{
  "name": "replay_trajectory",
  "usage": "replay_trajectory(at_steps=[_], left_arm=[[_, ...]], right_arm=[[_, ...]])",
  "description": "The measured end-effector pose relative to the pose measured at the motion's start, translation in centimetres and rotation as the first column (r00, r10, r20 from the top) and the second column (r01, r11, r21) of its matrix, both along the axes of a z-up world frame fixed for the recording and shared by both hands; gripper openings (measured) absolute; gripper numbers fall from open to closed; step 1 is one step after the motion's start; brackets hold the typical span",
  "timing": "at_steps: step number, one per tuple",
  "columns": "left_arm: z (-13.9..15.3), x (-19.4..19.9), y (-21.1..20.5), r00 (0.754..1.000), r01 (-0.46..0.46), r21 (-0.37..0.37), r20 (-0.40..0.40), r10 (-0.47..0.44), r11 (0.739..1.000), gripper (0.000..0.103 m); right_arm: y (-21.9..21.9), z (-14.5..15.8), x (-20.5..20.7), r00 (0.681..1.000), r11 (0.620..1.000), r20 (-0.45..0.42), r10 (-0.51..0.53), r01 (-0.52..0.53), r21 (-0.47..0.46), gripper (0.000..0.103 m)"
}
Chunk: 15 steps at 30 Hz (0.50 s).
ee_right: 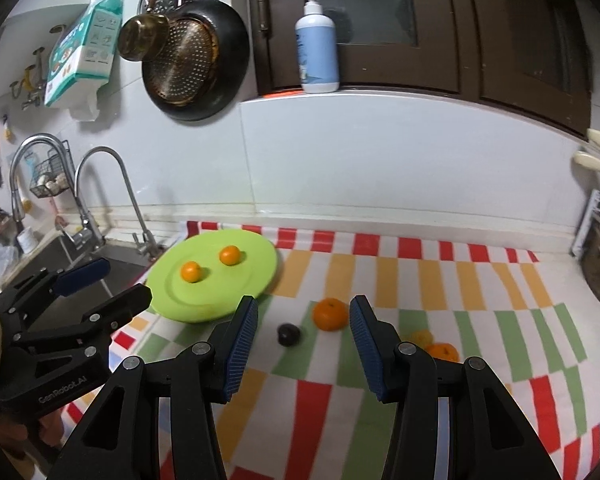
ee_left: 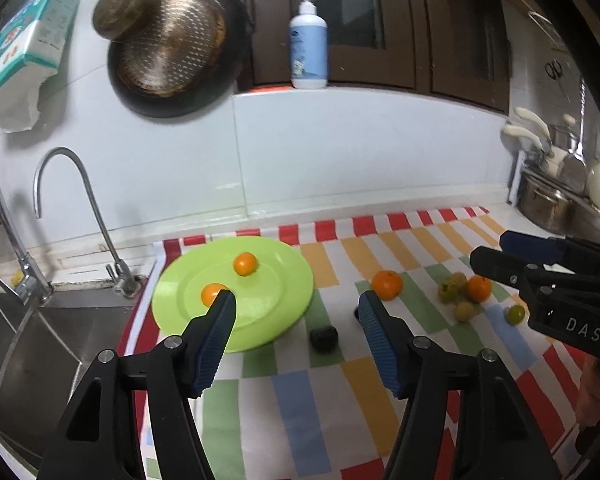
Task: Organize fruits
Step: 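Withdraw both grippers from the plate toward the dark plums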
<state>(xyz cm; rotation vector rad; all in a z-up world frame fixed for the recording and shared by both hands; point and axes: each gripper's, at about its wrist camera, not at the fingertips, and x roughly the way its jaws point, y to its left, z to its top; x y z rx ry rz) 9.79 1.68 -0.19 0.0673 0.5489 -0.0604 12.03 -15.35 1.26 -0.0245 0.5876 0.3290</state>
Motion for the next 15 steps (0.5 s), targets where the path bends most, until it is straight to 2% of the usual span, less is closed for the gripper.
replay_trajectory(at_steps=[5, 15], left_arm=[[-1.4, 0.1, -0.7, 1.000, 0.020, 0.017, -0.010, -0.020, 1.000, 0.063], [-4.1, 2.0, -0.7, 0.996, 0.082, 0.024, -0.042, -0.081, 0.996, 0.062]], right_arm=[[-0.5, -1.2, 0.0, 1.000, 1.000, -0.026, -0.012, 0.012, -0.015, 0.049], [0.7, -4.3, 1.9, 0.995, 0.996, -0.073, 0.074, -0.077, -0.041, 0.049]])
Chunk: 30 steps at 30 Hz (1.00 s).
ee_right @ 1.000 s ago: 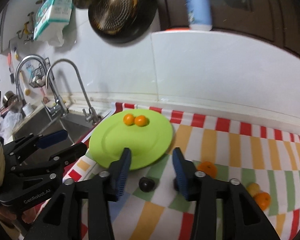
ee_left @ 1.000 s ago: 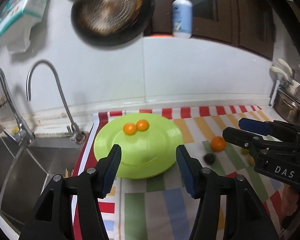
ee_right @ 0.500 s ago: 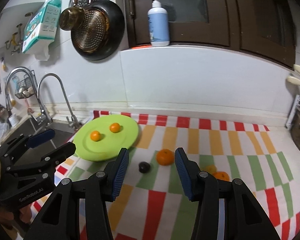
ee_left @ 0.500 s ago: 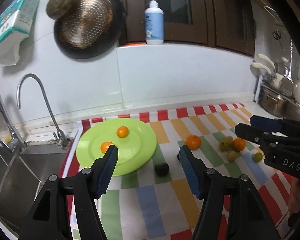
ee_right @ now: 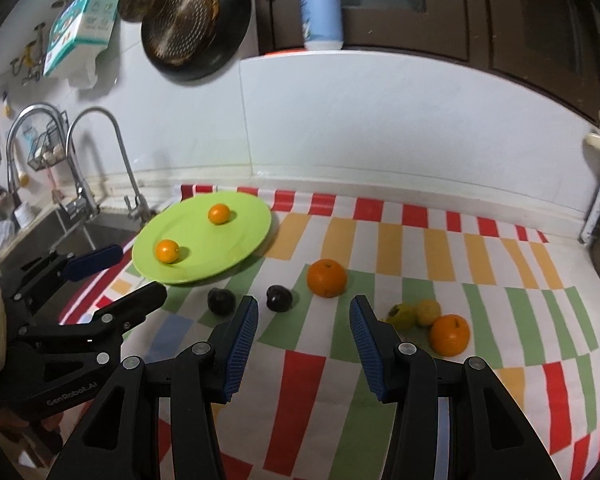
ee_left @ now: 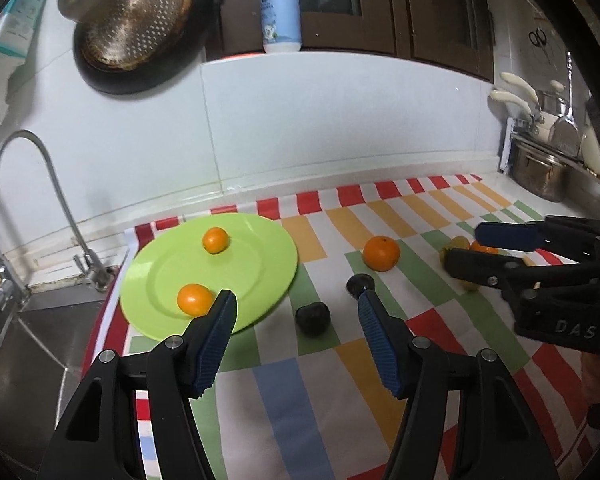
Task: Organize fruits
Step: 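Withdraw both grippers from the plate toward the dark plums, then grasp a dark plum with the left gripper while the right gripper grasps another plum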
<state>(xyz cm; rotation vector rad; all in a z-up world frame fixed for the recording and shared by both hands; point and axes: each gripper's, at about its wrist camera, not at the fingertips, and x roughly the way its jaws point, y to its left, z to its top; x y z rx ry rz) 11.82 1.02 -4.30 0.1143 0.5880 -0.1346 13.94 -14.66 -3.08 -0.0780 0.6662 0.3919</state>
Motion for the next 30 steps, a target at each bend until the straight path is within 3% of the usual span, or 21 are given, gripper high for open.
replay_trajectory(at_steps=[17, 30], left_arm=[[-4.1, 4.2, 0.1, 0.981, 0.131, 0.009, -0.144, -0.129, 0.991, 0.049], [-5.5, 6.8, 0.6, 0.955, 0.156, -0.064, -0.244, -0.167, 0.986, 0.043]], right_arm=[[3.2, -5.4, 5.3, 0.979, 0.984, -0.123, 0.165, -0.172, -0.050, 0.048], [4.4, -7.4, 8.0, 0.959, 0.974, -0.187, 0.212, -0.224, -0.044, 0.044]])
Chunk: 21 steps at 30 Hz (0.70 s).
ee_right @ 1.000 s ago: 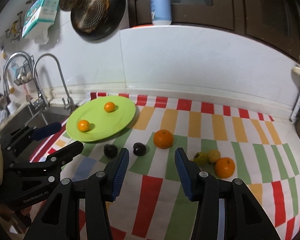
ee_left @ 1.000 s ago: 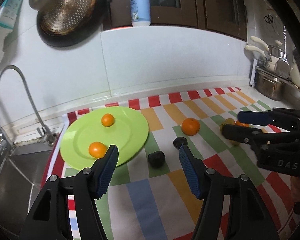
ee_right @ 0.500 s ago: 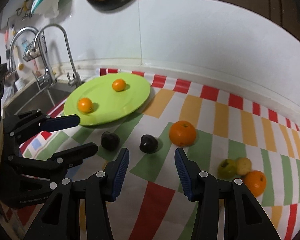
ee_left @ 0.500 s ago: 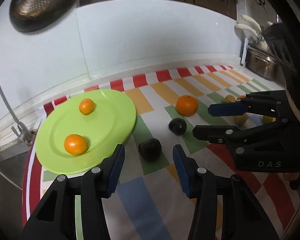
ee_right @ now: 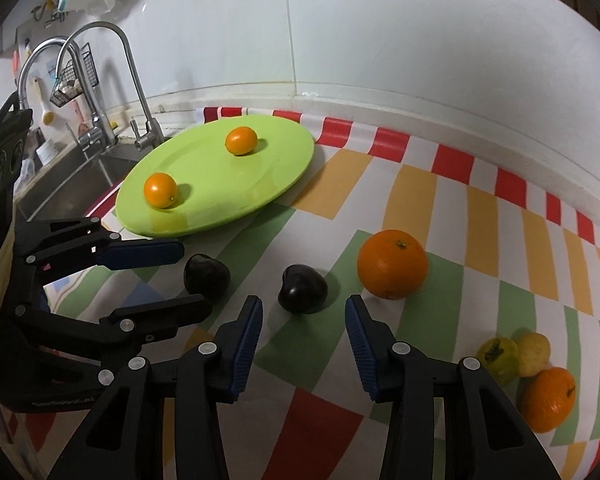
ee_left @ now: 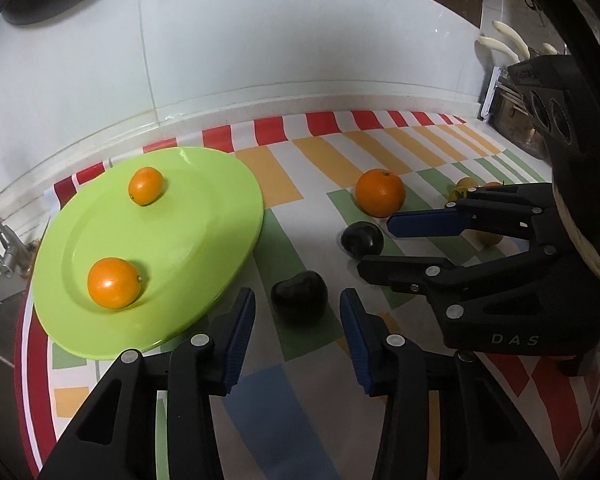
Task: Organize fruits
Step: 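Grasp a dark plum with the left gripper while the right gripper grasps another plum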
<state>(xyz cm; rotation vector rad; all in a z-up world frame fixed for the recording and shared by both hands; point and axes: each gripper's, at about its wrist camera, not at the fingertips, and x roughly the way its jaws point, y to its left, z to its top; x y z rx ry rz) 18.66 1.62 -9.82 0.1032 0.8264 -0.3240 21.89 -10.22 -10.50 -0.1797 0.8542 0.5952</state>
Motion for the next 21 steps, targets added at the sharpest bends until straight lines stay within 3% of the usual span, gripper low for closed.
replay_trajectory(at_steps=[10, 15, 21], left_arm=[[-0.5, 1.0, 0.2, 0.999, -0.008, -0.032, -0.048, 0.007, 0.999, 0.031], [-0.2, 0.6, 0.5, 0.998, -0.028, -0.039, -0.050, 0.026, 0.999, 0.031], [0.7, -0.1, 1.1, 0.996, -0.081, -0.043, -0.028, 0.079, 0.996, 0.031]], right_arm=[[0.4, -0.5, 1.0, 1.000, 1.000, -0.024, 0.016, -0.016, 0.006, 0.038], [0.3, -0.6, 1.0, 0.999, 1.000, -0.031, 0.012, -0.011, 0.011, 0.030], [0.4, -0.3, 0.5, 1.000, 1.000, -0.025, 0.008, -0.007, 0.022, 0.028]])
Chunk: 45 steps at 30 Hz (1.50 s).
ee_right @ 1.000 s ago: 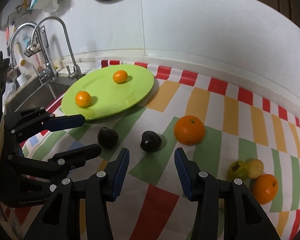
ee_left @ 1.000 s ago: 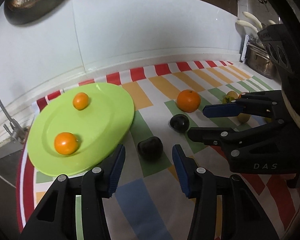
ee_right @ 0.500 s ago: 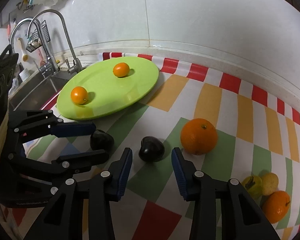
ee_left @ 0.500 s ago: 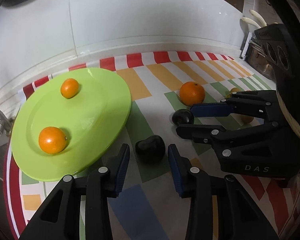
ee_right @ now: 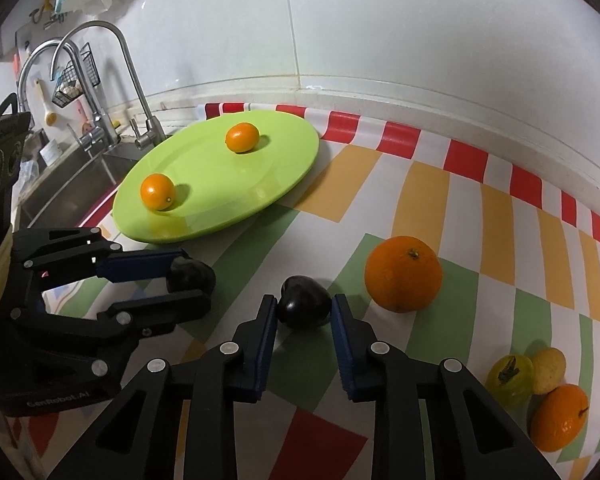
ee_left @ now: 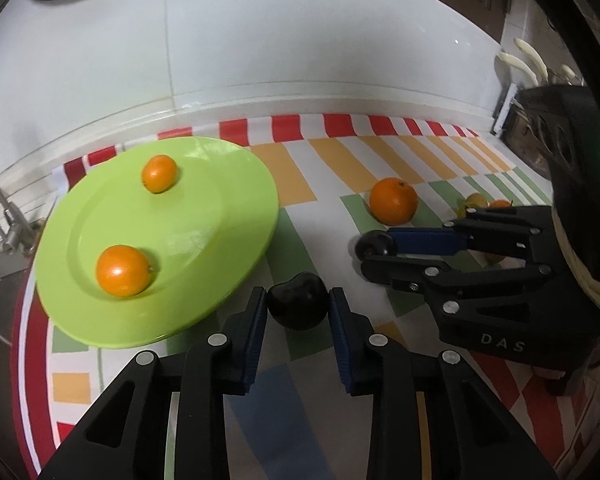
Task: Organize fruits
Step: 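Grasp a dark plum with the left gripper while the right gripper grasps another plum, then carry the plums onto the green plate and open both grippers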
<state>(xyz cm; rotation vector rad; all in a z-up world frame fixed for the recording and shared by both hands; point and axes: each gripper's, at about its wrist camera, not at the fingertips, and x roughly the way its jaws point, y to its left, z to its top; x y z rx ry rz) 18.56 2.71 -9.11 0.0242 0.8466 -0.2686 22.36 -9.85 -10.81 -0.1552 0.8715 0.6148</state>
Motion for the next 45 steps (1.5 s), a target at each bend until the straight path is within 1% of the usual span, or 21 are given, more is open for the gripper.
replay_trajectory(at_steps=[7, 14, 25, 30, 37, 45], left_arm=[[1.1, -1.1, 0.4, 0.999, -0.045, -0.004, 0.026, 0.045, 0.999, 0.031], [2.6, -2.6, 1.0, 0.994, -0.083, -0.010, 0.066, 0.083, 0.997, 0.031], [5.1, -4.1, 3.0, 0.977, -0.164, -0.003, 0.139, 0.162, 0.987, 0.031], [5.5, -3.8, 4.6, 0.968, -0.200, 0.006, 0.157, 0.196, 0.980, 0.031], [5.4, -2.6, 6.7, 0.959, -0.230, 0.026, 0.176, 0.222, 0.973, 0.031], [4.0, 0.0, 8.7, 0.959, -0.249, 0.050, 0.152, 0.239, 0.967, 0.031]], right_arm=[[0.0, 1.0, -1.1, 1.000, 1.000, 0.011, -0.008, 0.008, 0.029, 0.028], [0.0, 2.8, -2.3, 0.999, 0.998, 0.035, -0.024, 0.021, 0.061, 0.028], [1.4, 5.8, -3.4, 0.995, 0.994, 0.096, -0.012, 0.002, 0.106, 0.028], [2.7, 6.4, -3.0, 0.994, 0.992, 0.110, 0.004, -0.018, 0.123, 0.028], [5.4, 6.2, -2.1, 0.992, 0.991, 0.115, 0.045, -0.059, 0.121, 0.028], [7.8, 5.0, -0.3, 0.995, 0.992, 0.088, 0.056, -0.065, 0.103, 0.028]])
